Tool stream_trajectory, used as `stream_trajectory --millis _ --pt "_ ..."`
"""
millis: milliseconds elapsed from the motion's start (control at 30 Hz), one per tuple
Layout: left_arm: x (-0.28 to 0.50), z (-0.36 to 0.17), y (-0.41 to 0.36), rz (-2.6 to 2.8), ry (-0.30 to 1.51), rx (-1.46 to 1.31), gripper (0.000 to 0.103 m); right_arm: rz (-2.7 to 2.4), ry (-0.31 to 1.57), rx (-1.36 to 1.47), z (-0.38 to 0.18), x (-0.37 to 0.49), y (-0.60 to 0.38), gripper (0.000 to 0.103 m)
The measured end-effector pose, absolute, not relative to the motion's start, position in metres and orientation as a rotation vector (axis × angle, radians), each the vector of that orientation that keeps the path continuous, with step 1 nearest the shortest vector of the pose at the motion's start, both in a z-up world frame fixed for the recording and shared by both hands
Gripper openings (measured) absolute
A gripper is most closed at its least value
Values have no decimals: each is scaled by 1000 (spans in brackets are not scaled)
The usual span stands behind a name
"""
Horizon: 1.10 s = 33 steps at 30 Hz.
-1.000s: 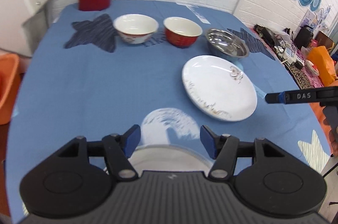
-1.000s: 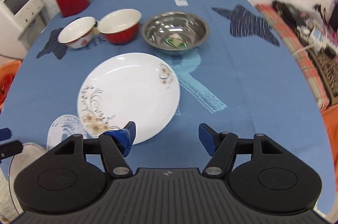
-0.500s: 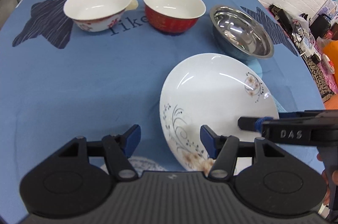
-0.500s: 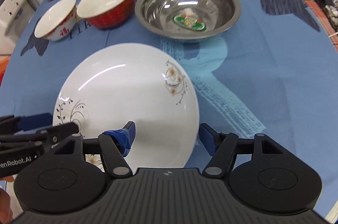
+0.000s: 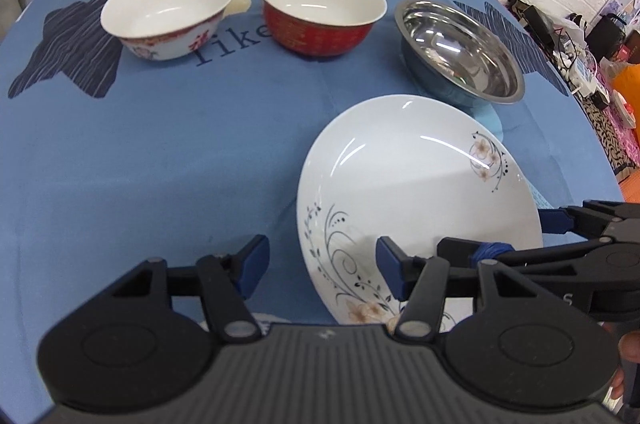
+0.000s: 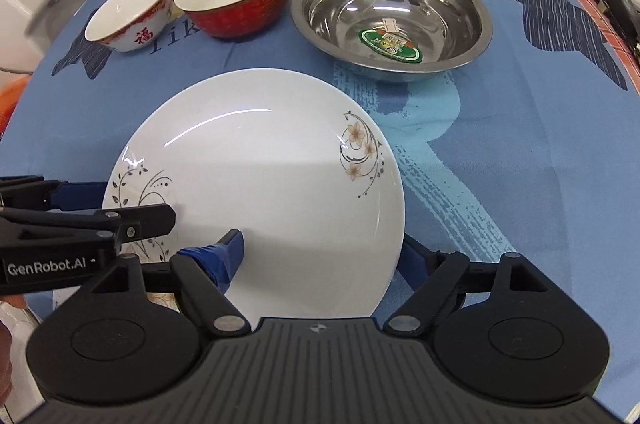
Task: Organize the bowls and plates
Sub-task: 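Grasp the floral white plate rim with the right gripper while the left gripper grasps it too, then carry the floral plate onto the plate stack and open both grippers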
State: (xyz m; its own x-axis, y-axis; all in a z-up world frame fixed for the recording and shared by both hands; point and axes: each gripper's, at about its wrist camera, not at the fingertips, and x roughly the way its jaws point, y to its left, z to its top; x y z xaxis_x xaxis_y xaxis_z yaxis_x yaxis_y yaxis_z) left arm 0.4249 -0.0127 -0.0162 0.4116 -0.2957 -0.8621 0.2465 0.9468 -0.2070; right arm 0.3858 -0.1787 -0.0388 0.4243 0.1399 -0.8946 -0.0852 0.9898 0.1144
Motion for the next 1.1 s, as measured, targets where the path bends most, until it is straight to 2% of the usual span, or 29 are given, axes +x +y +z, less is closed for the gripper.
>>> stream_trajectory --millis 100,133,167,233,333,533,700,1100 --pt "423 -16 -15 -335 1087 -26 47 149 1099 47 -38 384 -183 56" --pt "421 -15 -16 -330 1071 -3 32 147 1092 55 -36 383 -186 44" --pt "421 -15 -16 -346 1069 -12 23 139 1088 74 -35 384 -192 30" --pt "423 -15 -13 -334 1077 -46 20 134 1083 111 -36 382 -201 23" --pt "426 -14 -13 -321 1080 -60 15 138 1088 142 -36 376 -200 22" --pt "421 -1 -4 -313 1053 -35 14 151 1064 228 -30 371 -197 23" --pt "406 14 7 -280 1014 -17 14 188 1002 126 -12 357 -175 24" --pt "309 51 56 -204 891 5 14 293 893 116 15 283 -132 28"
